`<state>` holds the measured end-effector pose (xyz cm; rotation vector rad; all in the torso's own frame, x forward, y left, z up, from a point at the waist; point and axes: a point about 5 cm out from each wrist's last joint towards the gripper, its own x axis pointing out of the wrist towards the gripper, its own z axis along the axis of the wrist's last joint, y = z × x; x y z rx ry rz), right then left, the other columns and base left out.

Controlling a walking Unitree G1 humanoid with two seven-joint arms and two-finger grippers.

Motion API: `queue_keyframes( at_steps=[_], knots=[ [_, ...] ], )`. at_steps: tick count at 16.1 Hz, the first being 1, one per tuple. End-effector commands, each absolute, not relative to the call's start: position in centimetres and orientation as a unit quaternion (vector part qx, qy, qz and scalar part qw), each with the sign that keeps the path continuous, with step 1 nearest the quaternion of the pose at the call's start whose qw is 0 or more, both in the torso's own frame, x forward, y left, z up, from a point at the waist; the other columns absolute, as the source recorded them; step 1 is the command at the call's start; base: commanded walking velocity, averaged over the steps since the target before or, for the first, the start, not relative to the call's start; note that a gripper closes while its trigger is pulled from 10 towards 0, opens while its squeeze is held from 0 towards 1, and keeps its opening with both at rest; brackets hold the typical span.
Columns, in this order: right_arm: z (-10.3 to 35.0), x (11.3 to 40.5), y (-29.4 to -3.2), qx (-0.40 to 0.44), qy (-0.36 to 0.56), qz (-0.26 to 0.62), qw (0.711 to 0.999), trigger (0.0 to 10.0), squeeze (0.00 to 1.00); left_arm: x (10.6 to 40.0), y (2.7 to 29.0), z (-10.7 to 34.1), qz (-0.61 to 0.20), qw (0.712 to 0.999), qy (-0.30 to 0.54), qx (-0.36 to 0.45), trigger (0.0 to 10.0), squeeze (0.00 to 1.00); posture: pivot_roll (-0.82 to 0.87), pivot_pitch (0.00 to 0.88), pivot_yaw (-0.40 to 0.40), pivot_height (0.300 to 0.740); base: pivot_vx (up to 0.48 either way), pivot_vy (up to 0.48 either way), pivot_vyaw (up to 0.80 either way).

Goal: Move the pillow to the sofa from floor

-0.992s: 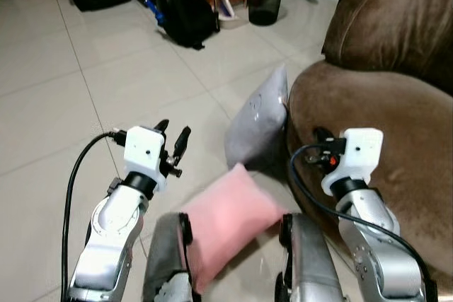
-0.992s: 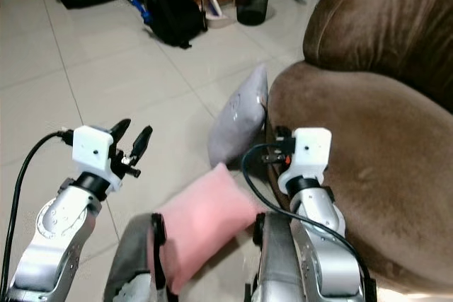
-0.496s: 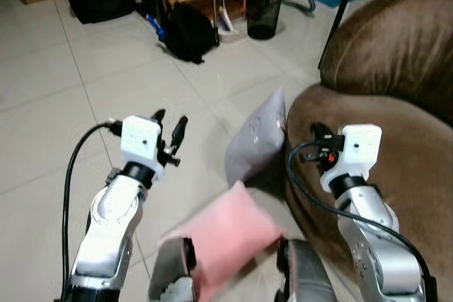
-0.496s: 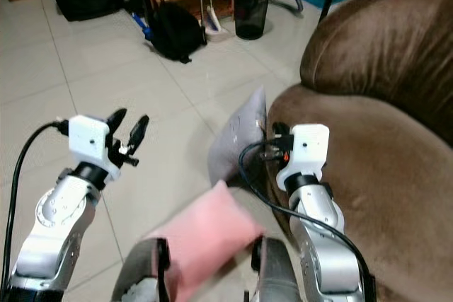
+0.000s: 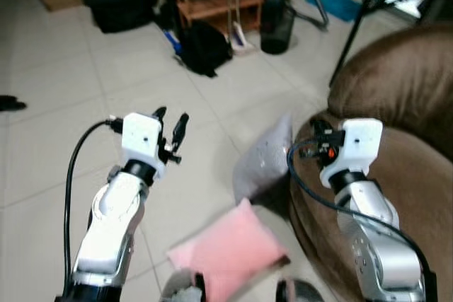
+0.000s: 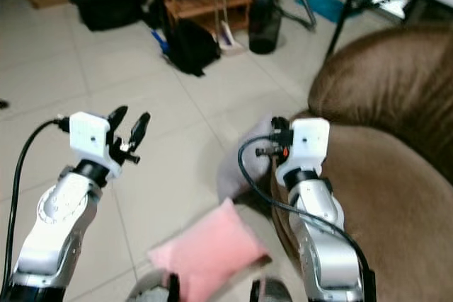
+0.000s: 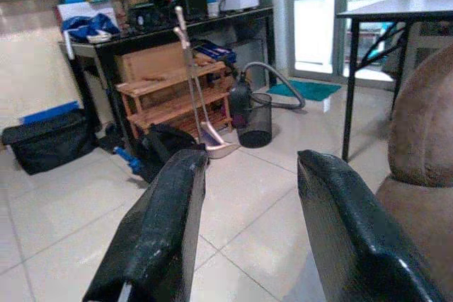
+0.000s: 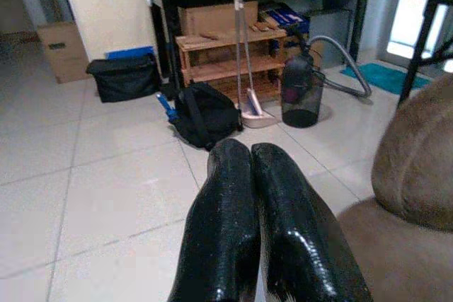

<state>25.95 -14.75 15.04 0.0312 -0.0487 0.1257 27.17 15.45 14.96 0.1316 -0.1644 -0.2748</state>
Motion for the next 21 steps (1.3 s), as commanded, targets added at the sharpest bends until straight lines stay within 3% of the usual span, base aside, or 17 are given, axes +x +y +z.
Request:
queue_keyframes(
  at_steps=[1,8,16,21],
  knots=[
    [15.4,25.9,-14.7,0.017,-0.030,0.070,0.997,10.0,0.00,27.2,15.7,14.7,-0.130,0.987,-0.074,0.065,10.0,0.00,-0.02,0.013,0.042,0.735,0.000,0.000,0.00],
    [12.3,24.7,-14.8,-0.036,0.061,0.087,0.994,10.0,0.00,26.6,15.1,14.3,-0.150,0.985,-0.062,0.059,10.0,0.00,-0.03,0.000,0.043,0.740,-0.082,0.000,0.00],
    [12.2,24.7,-15.0,-0.043,0.068,0.088,0.993,10.0,0.00,26.4,15.1,14.1,-0.148,0.986,-0.060,0.055,10.0,0.00,-0.03,0.000,0.037,0.740,-0.289,0.000,0.00],
    [12.3,24.8,-15.1,-0.045,0.065,0.085,0.993,10.0,0.00,26.2,15.5,13.9,-0.129,0.989,-0.055,0.055,10.0,0.00,-0.03,0.000,0.030,0.740,0.000,0.000,0.00]
  ],
)
